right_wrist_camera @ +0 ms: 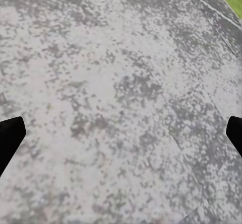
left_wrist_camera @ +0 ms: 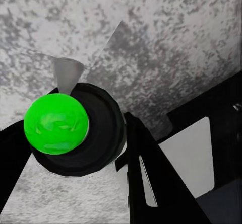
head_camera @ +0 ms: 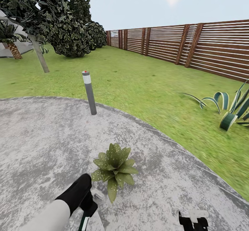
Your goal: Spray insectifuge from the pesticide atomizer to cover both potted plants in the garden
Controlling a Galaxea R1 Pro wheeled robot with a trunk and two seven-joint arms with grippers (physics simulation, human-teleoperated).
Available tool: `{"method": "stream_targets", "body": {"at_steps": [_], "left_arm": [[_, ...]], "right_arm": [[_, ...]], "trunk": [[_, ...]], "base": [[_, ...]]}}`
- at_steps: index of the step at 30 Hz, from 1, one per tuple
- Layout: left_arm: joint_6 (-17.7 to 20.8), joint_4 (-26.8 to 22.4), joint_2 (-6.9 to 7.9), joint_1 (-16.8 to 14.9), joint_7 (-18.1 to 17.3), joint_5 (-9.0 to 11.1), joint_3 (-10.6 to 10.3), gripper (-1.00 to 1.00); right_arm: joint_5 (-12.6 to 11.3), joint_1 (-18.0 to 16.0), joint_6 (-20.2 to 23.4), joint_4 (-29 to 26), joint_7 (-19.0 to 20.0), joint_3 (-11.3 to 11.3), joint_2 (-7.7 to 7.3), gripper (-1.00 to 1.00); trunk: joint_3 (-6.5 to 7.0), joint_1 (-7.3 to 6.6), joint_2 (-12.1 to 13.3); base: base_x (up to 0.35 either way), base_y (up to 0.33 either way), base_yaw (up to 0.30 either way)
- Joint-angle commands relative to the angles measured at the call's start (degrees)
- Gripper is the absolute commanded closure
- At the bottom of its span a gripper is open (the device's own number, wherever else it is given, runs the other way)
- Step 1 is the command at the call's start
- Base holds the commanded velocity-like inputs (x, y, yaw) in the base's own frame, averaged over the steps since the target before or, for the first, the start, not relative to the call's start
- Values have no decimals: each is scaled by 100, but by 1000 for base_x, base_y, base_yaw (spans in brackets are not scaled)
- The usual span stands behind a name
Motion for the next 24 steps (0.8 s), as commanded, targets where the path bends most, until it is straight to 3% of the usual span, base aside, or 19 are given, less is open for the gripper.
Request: {"method": "stream_targets", "body": {"at_steps": [1,2,4,6,9,12,15,20,24], "left_arm": [[7,-20,-44,-2,-53,-76,-9,100],[6,-30,-165,-2,124,-89,-10,100],[6,6,-172,-2,496,-62,10,100],[-97,61,-104,43,612,-44,21,100],[-441,78,67,220,620,-26,74,100],[-485,78,186,245,610,140,82,100],[-476,21,175,195,601,300,73,100],[-422,-8,142,10,542,325,74,100],[-429,51,213,-84,524,319,78,100]], "right_arm": [[61,-4,-17,6,-19,-44,1,-100],[61,-4,-17,6,-19,-44,1,-100],[61,-4,-17,6,-19,-44,1,-100],[61,-4,-17,6,-19,-44,1,-100],[61,-4,-17,6,-19,-44,1,-100],[61,-4,-17,7,-19,-44,1,-100],[61,-4,-17,7,-19,-44,1,-100],[61,-4,-17,6,-19,-44,1,-100],[61,-4,-17,6,-19,-44,1,-100]], "trunk": [[-5,-1,-2],[-5,-1,-2],[-5,-1,-2],[-5,-1,-2],[-5,-1,-2],[-5,-1,-2],[-5,-1,-2],[-5,-1,-2],[-5,-1,-2]], "base": [[0,0,0],[0,0,0],[0,0,0],[0,0,0],[0,0,0],[0,0,0],[0,0,0],[0,0,0],[0,0,0]]}}
